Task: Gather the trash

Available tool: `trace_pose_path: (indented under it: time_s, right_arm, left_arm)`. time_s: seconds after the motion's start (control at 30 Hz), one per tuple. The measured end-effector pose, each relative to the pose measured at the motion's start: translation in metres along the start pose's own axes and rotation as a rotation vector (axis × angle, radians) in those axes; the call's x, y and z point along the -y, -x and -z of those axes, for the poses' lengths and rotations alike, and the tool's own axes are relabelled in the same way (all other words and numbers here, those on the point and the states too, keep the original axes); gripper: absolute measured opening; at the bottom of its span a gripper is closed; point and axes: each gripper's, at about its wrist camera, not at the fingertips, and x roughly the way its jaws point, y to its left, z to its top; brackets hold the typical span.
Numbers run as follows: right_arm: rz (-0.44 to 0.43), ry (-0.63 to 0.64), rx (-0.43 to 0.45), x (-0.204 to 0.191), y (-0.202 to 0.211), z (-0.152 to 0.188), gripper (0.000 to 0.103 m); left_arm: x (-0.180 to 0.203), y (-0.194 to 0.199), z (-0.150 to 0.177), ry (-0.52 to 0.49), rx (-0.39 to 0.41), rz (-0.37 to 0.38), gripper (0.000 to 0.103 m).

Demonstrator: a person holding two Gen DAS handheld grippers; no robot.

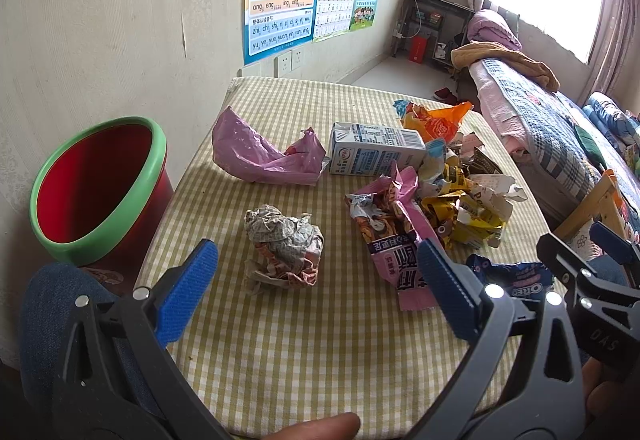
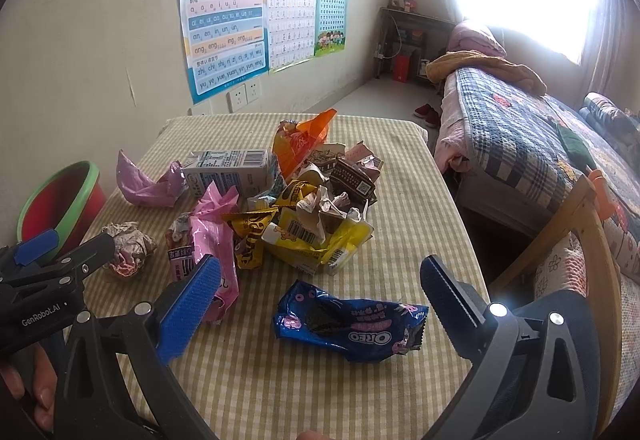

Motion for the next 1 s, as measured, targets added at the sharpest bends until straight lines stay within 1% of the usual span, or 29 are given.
trace_pose_path:
  time_s: [1.0]
  right_arm:
    - [0.002,-0.004,-0.004,0.0022,-0.0009,-0.0004,0.096]
  left_arm:
    - [0.0034,-0.0005,0.0024,-0.002,-0.005,0.004,0.098]
